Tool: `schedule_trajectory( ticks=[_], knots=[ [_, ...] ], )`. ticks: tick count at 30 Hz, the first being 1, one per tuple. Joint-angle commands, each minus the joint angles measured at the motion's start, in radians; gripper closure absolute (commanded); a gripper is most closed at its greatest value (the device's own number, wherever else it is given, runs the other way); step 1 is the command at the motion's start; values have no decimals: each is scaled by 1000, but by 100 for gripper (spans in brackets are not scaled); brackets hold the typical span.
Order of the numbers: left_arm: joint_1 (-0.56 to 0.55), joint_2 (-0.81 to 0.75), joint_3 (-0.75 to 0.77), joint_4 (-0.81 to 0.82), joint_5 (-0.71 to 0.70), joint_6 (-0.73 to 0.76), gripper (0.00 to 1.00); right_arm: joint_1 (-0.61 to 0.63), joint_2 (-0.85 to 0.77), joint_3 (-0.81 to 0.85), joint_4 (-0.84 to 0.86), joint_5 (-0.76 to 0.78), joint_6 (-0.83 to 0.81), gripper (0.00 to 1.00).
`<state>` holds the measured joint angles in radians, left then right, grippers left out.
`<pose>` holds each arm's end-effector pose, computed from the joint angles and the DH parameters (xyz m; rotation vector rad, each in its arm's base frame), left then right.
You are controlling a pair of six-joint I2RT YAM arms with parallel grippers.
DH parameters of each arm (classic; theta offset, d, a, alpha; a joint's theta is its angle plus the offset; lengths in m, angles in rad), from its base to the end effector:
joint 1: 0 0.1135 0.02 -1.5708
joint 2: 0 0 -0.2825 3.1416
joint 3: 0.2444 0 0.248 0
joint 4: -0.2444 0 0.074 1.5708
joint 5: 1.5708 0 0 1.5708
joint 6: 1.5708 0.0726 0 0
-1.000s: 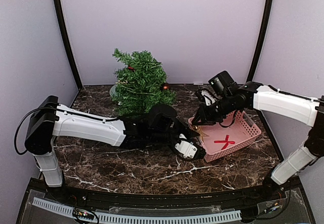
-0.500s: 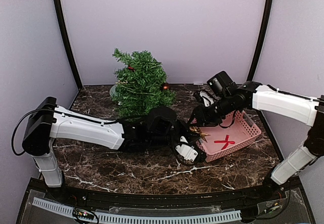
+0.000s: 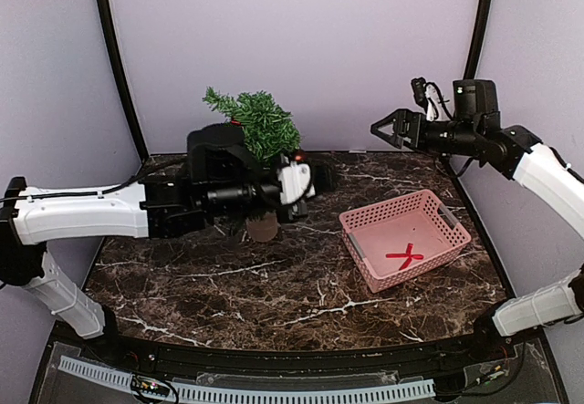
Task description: Decorate the small christmas tree
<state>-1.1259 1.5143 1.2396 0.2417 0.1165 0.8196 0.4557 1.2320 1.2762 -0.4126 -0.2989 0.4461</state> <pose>0.1636 -0.3629 0.3832 1.3825 0.8319 -0.3306 0.2578 0.1502 0.3989 -0.2179 2.0153 0.8759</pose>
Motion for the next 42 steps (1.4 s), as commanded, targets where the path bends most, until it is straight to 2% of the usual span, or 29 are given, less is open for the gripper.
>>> schedule_trajectory(
  ticks=[1, 7, 11, 14, 20, 29, 33, 42],
  knots=[
    [100, -127, 49, 99, 30, -374, 100, 2, 20, -31, 70, -23, -51, 1],
    [247, -194, 100, 209, -71, -640, 100, 1, 17, -80, 121, -60, -42, 2],
    [340, -191, 151, 200, -93, -769, 100, 1, 17, -109, 139, -58, -34, 1],
    [378, -156, 207, 164, -186, -795, 100, 1, 19, -131, 157, -70, -23, 2],
    [396, -130, 231, 139, -289, -812, 100, 2, 17, -153, 160, -66, -24, 2],
    [450, -134, 178, 143, -255, -954, 100, 1, 35, -161, 173, -84, -30, 1],
    [460, -114, 191, 128, -211, -957, 100, 1, 37, -167, 200, -111, -28, 2],
    [462, -86, 184, 97, -246, -962, 100, 1, 45, -162, 192, -109, -33, 2]
  ],
)
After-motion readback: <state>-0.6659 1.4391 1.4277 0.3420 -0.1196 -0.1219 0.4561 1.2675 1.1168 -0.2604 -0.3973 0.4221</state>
